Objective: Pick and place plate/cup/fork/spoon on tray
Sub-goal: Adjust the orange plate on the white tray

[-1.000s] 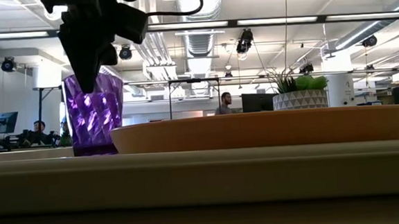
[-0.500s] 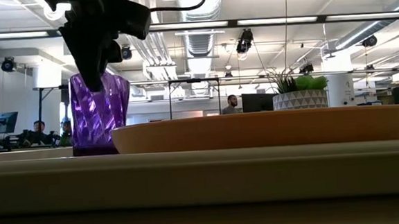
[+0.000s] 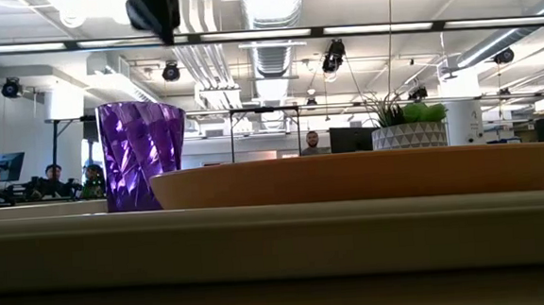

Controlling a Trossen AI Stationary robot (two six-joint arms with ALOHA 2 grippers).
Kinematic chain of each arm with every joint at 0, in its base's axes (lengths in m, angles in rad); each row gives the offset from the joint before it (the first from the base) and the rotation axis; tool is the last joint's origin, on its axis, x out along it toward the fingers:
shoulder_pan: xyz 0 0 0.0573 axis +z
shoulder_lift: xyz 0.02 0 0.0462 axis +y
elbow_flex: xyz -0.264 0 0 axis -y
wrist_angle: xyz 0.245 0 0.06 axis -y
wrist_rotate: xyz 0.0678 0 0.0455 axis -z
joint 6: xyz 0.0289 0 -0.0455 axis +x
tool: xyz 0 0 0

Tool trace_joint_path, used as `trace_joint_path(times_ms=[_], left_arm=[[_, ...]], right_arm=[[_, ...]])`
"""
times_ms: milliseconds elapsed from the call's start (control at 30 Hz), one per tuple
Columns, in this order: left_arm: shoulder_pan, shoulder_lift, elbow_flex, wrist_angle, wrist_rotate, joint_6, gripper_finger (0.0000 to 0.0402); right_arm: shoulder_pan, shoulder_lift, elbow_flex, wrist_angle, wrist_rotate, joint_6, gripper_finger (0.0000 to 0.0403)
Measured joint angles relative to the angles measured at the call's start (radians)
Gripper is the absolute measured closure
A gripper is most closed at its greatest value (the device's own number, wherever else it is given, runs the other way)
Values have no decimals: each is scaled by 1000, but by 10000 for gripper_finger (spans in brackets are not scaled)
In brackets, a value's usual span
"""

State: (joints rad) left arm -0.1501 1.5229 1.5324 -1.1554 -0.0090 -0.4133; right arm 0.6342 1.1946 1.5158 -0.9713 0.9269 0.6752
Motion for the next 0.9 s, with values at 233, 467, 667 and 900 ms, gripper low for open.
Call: trace_joint_path(times_ms=[233, 467, 667, 900], left_arm=[[-10, -83, 116, 86, -352, 9, 290], [-25, -193, 100, 206, -537, 103, 291], [-25, -251, 76, 202, -563, 156, 291], [-26, -263, 73, 199, -573, 192, 291]], right_arm=[[0, 34, -57, -269, -194, 355, 391], [0, 81, -256, -281, -429, 692, 394], [0, 133, -445, 49, -459, 770, 395], [0, 237, -587, 395, -504, 823, 395]])
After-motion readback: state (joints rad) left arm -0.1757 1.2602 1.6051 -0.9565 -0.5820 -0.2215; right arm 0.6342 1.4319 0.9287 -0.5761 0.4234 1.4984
